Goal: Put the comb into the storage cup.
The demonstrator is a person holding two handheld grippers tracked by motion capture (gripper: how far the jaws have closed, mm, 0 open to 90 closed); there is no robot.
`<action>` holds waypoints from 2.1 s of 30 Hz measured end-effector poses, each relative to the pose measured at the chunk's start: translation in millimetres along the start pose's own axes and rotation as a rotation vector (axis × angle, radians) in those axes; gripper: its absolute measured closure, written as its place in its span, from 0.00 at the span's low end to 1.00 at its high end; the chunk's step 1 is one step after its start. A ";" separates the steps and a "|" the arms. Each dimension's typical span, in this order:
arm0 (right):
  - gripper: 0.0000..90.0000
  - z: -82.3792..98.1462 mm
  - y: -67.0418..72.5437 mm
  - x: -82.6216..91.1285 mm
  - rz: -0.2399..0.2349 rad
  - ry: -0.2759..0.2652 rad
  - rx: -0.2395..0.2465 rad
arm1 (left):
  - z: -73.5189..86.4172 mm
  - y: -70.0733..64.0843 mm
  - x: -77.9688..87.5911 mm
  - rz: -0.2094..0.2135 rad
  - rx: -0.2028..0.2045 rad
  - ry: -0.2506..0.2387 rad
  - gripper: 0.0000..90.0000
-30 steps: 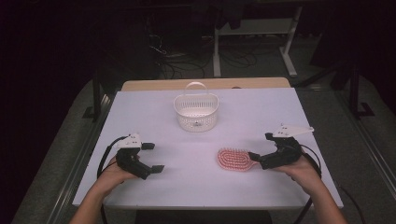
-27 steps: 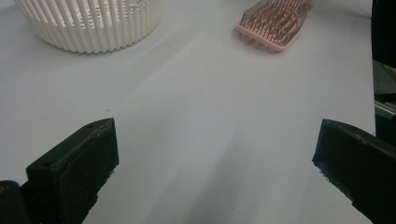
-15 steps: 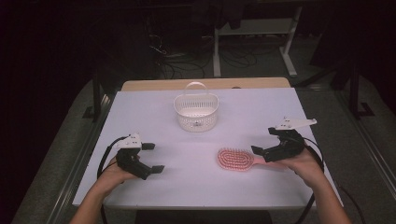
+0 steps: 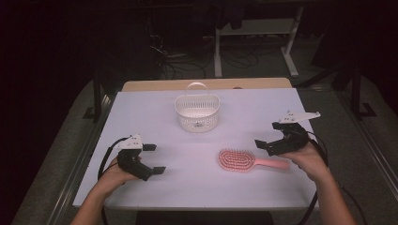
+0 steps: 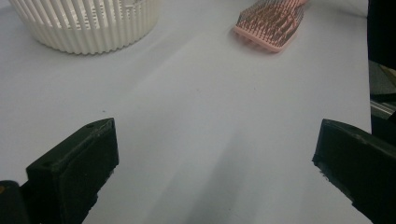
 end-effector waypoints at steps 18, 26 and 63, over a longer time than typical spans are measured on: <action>0.15 14.2 -14.5 0.3 0.008 0.075 -0.004 | -0.6 0.0 1.6 0.002 0.000 -0.008 0.00; 0.26 22.0 -20.6 5.8 0.017 0.103 -0.015 | -1.0 0.0 1.0 0.002 -0.003 -0.007 0.00; 0.99 56.7 -25.4 9.0 -0.067 0.267 -0.008 | -0.7 -0.6 0.3 0.000 -0.010 -0.004 0.00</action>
Point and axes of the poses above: each handheld gripper's, and its own axes: x roughly backward along the jaws, z roughly out of its underside, y roughly to its left, the point moved 4 cm from there along -x, roughly forward along the jaws, and after that the axes turned 11 degrees about x, right-handed, at the moved point
